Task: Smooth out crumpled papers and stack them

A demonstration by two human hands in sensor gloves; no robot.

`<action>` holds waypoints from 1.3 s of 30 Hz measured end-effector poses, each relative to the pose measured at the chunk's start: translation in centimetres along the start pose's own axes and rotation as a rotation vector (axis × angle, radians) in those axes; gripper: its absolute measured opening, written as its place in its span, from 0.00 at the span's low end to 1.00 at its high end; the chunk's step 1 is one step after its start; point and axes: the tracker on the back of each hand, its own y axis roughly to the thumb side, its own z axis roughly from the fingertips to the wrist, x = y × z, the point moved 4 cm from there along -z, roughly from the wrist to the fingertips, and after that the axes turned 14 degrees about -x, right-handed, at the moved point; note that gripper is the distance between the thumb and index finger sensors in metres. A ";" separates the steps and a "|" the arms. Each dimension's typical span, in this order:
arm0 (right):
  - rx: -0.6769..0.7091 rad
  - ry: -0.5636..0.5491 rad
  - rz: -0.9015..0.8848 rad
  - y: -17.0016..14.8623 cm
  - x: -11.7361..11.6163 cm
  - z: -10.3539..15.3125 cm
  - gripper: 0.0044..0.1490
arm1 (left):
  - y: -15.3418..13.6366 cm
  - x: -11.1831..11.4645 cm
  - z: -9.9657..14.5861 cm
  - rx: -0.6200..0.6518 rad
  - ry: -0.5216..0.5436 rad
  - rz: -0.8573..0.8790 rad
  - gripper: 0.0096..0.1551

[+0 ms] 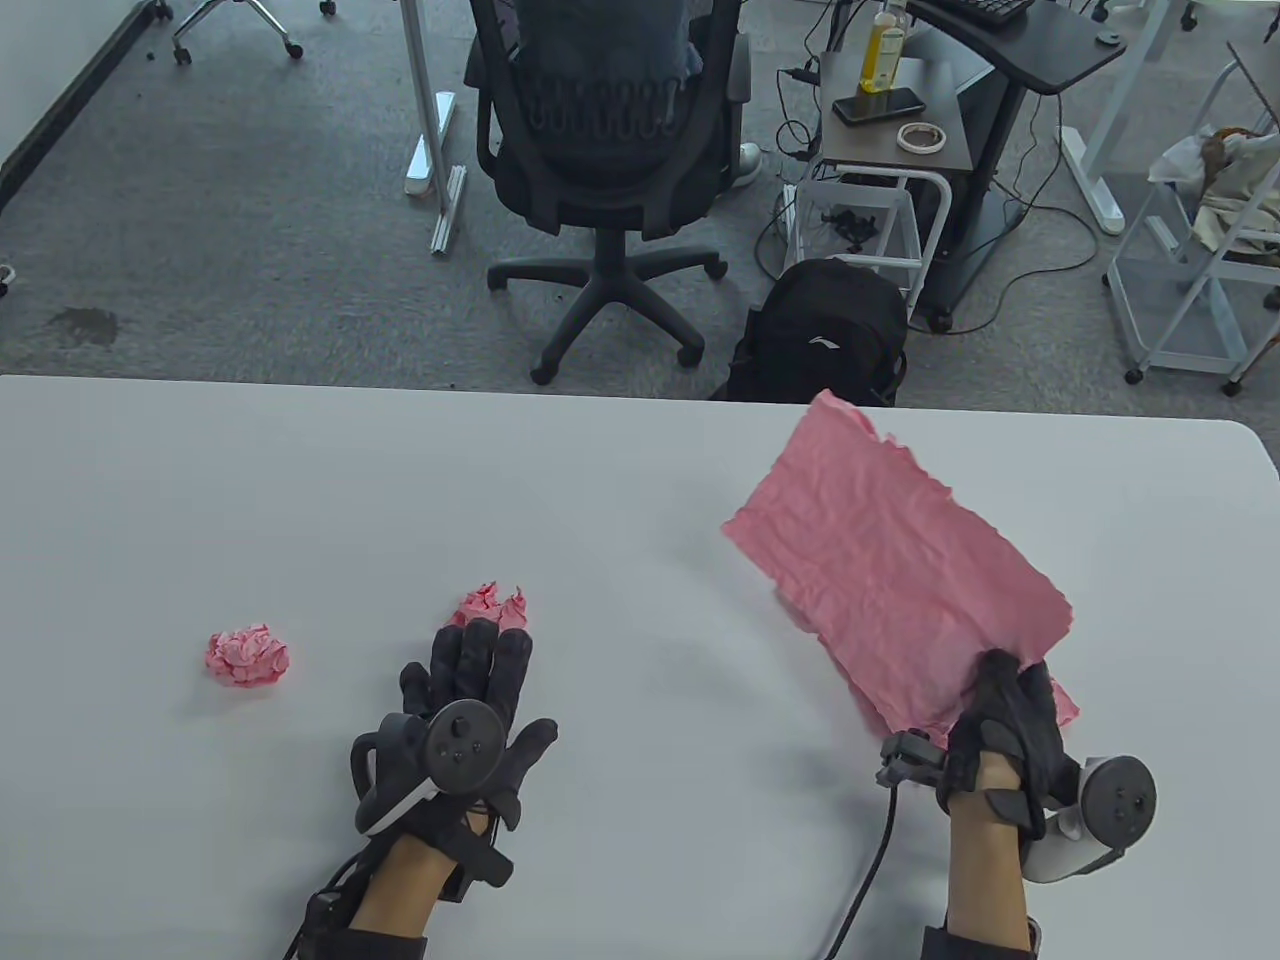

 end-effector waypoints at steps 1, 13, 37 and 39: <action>-0.005 -0.027 0.003 -0.2 0.5 -0.3 0.26 | 0.0 0.1 0.0 0.001 0.001 0.002 0.54; -0.045 -0.123 0.290 -1.5 2.1 -2.5 0.32 | -0.7 0.7 -0.4 -0.018 -0.046 0.009 0.54; 0.757 0.084 0.981 1.5 -10.4 7.9 0.43 | -2.1 -0.8 -0.4 -0.059 0.027 0.057 0.53; 0.782 0.141 1.006 0.6 -11.8 8.9 0.42 | -2.6 -1.2 -0.5 -0.078 0.057 0.065 0.53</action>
